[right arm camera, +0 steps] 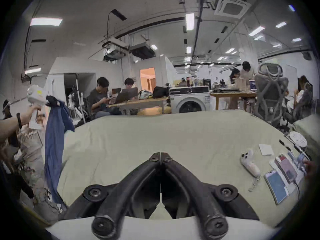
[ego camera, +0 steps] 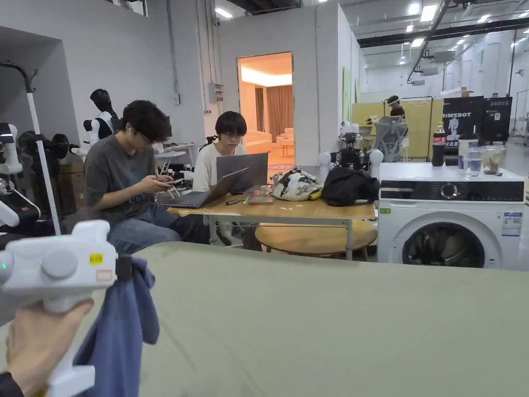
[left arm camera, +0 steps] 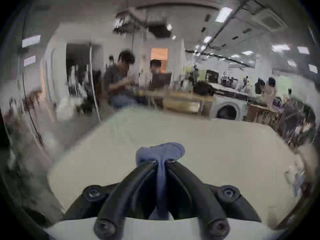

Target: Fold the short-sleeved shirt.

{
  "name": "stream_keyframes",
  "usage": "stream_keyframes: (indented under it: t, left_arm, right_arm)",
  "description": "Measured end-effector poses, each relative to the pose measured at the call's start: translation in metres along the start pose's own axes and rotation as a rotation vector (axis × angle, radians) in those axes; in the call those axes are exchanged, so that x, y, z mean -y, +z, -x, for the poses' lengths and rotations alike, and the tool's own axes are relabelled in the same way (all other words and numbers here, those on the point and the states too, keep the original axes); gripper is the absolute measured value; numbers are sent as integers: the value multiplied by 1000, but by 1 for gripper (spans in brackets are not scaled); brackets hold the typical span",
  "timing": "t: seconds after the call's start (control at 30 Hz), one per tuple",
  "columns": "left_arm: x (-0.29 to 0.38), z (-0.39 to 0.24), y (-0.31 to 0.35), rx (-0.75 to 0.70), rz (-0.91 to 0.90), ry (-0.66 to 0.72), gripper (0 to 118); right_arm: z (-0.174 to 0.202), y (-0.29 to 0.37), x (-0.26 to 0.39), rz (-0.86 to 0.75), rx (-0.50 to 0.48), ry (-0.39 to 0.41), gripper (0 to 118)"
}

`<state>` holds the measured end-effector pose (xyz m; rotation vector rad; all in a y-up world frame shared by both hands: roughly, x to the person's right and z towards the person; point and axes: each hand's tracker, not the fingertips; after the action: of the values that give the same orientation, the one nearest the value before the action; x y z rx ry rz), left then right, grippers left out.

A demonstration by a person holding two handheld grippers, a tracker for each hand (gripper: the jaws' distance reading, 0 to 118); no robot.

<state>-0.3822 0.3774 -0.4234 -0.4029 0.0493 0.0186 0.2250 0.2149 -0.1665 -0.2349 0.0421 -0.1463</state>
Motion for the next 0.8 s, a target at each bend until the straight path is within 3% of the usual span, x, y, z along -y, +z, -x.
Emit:
stream_keyframes:
  t: [0.1, 0.23, 0.5, 0.67, 0.7, 0.73, 0.77, 0.8]
  left_arm:
    - [-45, -64, 36, -19, -52, -204, 0]
    - [-32, -154, 32, 79, -76, -253, 0]
    - [156, -384, -17, 617, 203, -56, 0]
    - [278, -548, 40, 984, 410, -239, 0]
    - [297, -569, 56, 1037, 446, -262, 0]
    - [289, -551, 27, 1071, 468, -251, 0]
    - [301, -556, 36, 1124, 500, -202, 3]
    - [307, -557, 42, 1163, 539, -192, 21]
  right_arm:
    - [-16, 12, -2, -37, -3, -49, 0]
    - [-29, 22, 2, -33, 25, -88, 0]
    - [-46, 54, 13, -19, 81, -127, 0]
    - [-62, 69, 15, -2, 132, -135, 0]
    - [-65, 73, 15, 1, 152, -128, 0]
    - [-69, 77, 15, 5, 169, -117, 0]
    - [-72, 81, 16, 12, 184, -109, 0]
    - [-75, 82, 17, 16, 190, -107, 0]
